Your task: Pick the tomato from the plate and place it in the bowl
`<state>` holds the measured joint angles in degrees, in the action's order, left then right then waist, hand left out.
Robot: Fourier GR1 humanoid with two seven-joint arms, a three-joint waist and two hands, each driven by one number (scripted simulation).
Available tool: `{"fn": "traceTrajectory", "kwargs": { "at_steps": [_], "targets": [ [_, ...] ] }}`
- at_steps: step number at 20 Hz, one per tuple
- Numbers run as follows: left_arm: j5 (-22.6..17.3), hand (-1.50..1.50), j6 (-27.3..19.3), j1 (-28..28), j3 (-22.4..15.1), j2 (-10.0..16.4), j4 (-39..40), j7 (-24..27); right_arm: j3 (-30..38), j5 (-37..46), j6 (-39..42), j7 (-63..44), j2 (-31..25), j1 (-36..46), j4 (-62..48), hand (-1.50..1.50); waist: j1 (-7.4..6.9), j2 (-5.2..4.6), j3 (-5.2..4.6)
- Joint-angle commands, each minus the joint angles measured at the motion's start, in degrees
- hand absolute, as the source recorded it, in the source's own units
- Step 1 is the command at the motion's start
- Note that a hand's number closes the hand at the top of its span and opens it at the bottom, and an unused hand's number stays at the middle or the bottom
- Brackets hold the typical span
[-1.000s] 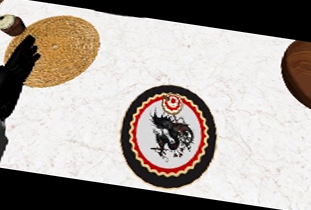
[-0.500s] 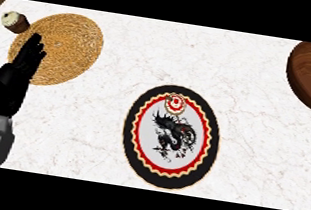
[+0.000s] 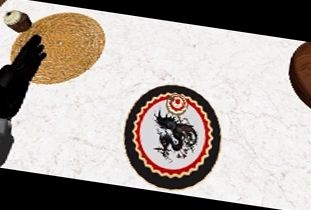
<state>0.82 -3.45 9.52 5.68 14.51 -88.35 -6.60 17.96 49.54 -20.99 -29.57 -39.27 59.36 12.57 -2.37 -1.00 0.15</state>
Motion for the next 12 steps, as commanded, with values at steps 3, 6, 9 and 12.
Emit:
{"fn": "traceTrajectory", "kwargs": {
  "at_steps": [3, 6, 9, 12],
  "targets": [
    [-0.30, 0.00, 0.86, -1.02, 0.26, 0.86, -2.84, -2.29, 5.51, -6.39, 2.32, 11.94, -1.62, -3.66, -0.07, -1.50, 0.22, 0.22, 0.06],
    [-1.11, 0.00, 1.20, -1.66, 2.29, 1.79, -1.22, -0.19, 11.43, -12.74, -3.32, 16.60, -0.19, -4.09, 4.12, -1.50, 1.03, 0.53, 0.07],
    [-1.18, 0.00, 0.97, -1.01, 2.98, 1.90, 0.41, 0.42, 17.70, -19.19, -10.46, 21.49, 1.56, -3.27, 9.08, -1.50, 1.85, 0.73, 0.10],
    [-0.11, 0.00, -0.35, -1.01, 2.15, 0.62, 1.19, -0.13, 24.20, -26.64, -9.69, 29.62, 1.10, -6.31, 12.39, -1.50, 2.99, 0.84, 0.11]
  ]
}}
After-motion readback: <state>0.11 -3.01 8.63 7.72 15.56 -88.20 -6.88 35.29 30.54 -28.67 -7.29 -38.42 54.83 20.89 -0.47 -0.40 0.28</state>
